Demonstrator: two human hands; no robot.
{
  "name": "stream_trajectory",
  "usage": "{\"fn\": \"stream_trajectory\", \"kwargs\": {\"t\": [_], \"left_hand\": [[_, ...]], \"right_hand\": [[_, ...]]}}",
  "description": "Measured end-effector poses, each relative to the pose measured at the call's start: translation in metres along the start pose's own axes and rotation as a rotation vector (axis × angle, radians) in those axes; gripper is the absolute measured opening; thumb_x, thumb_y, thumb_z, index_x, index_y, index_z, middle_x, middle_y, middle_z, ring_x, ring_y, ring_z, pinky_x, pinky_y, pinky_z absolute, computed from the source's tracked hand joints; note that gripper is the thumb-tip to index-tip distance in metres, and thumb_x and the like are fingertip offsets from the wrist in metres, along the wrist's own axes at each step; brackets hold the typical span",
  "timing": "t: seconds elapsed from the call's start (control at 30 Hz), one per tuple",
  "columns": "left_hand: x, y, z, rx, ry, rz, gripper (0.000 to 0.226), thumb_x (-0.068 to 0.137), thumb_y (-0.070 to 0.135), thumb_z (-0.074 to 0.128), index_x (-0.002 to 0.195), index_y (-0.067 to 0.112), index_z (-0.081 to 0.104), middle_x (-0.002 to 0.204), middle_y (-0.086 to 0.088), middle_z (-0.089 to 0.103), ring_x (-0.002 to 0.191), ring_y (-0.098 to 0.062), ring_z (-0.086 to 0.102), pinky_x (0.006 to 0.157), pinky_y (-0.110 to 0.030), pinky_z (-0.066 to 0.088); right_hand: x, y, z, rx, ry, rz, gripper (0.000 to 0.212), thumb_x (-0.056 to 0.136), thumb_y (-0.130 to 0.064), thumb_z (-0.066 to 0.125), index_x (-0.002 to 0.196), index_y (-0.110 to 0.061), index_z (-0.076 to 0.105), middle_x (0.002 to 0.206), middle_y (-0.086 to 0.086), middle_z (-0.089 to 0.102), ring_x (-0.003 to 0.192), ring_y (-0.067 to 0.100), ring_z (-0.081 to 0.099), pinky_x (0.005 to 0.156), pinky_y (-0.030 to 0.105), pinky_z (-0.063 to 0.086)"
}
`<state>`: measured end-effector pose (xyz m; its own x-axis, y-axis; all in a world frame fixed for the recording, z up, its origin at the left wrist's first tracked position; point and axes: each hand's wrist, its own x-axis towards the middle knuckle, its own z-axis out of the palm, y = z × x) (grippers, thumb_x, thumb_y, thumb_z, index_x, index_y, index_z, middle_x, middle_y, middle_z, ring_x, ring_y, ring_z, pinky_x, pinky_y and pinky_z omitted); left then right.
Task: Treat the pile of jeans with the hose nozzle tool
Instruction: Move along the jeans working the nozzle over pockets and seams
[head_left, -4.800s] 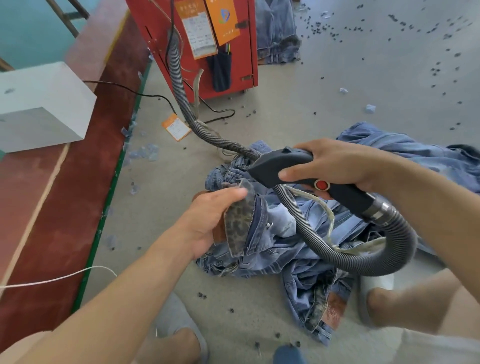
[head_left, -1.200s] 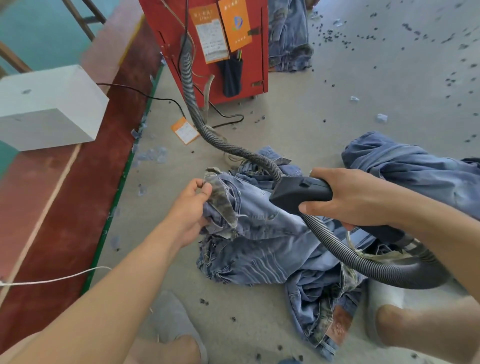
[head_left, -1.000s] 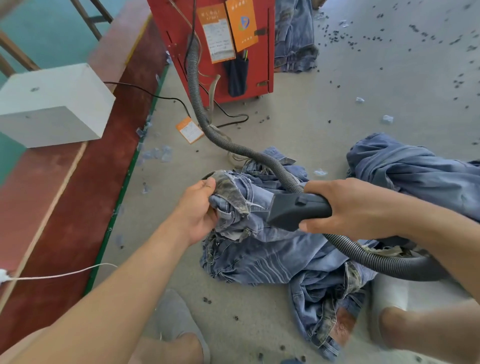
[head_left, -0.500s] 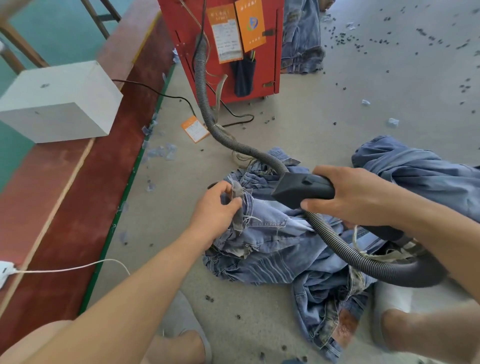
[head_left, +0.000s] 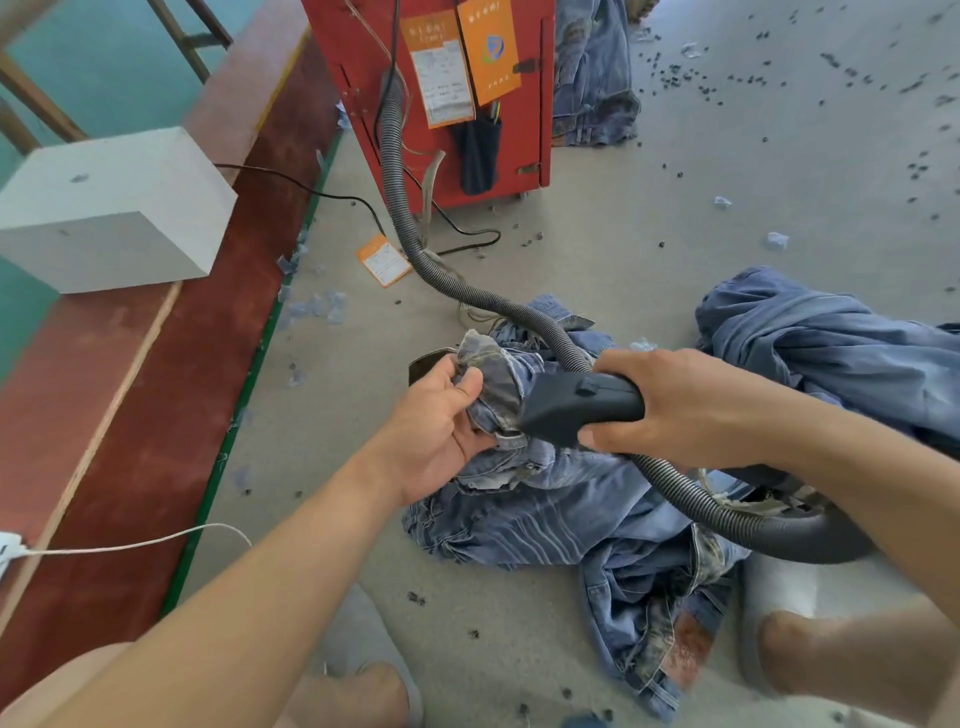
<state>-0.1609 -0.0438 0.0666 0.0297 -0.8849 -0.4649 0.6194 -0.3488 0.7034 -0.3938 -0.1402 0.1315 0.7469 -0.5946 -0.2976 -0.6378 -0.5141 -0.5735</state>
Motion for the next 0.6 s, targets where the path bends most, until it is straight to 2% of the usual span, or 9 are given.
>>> {"fn": "stream_trajectory", "kwargs": {"t": [0.2, 0.27, 0.33, 0.43, 0.53, 0.6], "left_hand": [[-0.001, -0.009, 0.006, -0.051, -0.034, -0.028, 0.026, 0.111, 0.011, 0.036, 0.130, 0.006, 0.053, 0.127, -0.021, 0.069, 0.108, -0.034, 0.071, 0.082, -0.049, 0.061], [-0.001, -0.007, 0.006, -0.087, -0.007, -0.057, 0.030, 0.110, 0.014, 0.036, 0.129, 0.004, 0.057, 0.124, -0.022, 0.069, 0.106, -0.033, 0.070, 0.084, -0.049, 0.060], [-0.001, -0.007, 0.007, -0.127, 0.031, -0.082, 0.028, 0.106, 0.016, 0.036, 0.117, 0.006, 0.060, 0.116, -0.021, 0.067, 0.098, -0.032, 0.069, 0.085, -0.048, 0.061], [-0.003, -0.013, 0.012, -0.104, 0.007, -0.111, 0.023, 0.102, 0.015, 0.035, 0.107, 0.008, 0.056, 0.115, -0.026, 0.064, 0.100, -0.033, 0.066, 0.092, -0.050, 0.059], [-0.004, -0.018, 0.013, -0.060, -0.028, -0.119, 0.042, 0.103, 0.013, 0.029, 0.132, -0.005, 0.054, 0.135, -0.032, 0.060, 0.112, -0.035, 0.064, 0.099, -0.050, 0.056], [-0.005, -0.017, 0.012, -0.033, -0.045, -0.104, 0.048, 0.103, 0.011, 0.027, 0.138, -0.009, 0.052, 0.135, -0.030, 0.062, 0.112, -0.033, 0.066, 0.095, -0.047, 0.059]], "right_hand": [[0.005, -0.002, -0.011, 0.160, 0.186, 0.124, 0.019, 0.087, -0.049, 0.073, 0.088, -0.037, 0.059, 0.062, -0.005, 0.068, 0.042, 0.008, 0.062, 0.044, 0.024, 0.051], [-0.001, 0.004, -0.023, 0.263, 0.106, 0.137, 0.015, 0.087, -0.046, 0.075, 0.087, -0.040, 0.061, 0.060, -0.005, 0.067, 0.042, 0.014, 0.061, 0.045, 0.027, 0.053], [-0.008, 0.004, -0.026, 0.303, -0.044, 0.137, 0.016, 0.086, -0.045, 0.078, 0.086, -0.043, 0.062, 0.060, -0.004, 0.066, 0.044, 0.015, 0.062, 0.047, 0.027, 0.054], [-0.005, -0.004, -0.014, 0.303, -0.163, 0.126, 0.017, 0.085, -0.044, 0.079, 0.085, -0.039, 0.063, 0.060, -0.004, 0.066, 0.045, 0.017, 0.062, 0.048, 0.027, 0.054], [0.006, -0.007, -0.006, 0.338, -0.099, 0.148, 0.021, 0.087, -0.041, 0.079, 0.089, -0.027, 0.064, 0.057, -0.003, 0.063, 0.046, 0.017, 0.059, 0.049, 0.028, 0.051], [0.010, -0.006, -0.009, 0.368, -0.034, 0.162, 0.021, 0.087, -0.041, 0.079, 0.090, -0.025, 0.065, 0.058, -0.002, 0.062, 0.048, 0.017, 0.057, 0.050, 0.030, 0.051]]}}
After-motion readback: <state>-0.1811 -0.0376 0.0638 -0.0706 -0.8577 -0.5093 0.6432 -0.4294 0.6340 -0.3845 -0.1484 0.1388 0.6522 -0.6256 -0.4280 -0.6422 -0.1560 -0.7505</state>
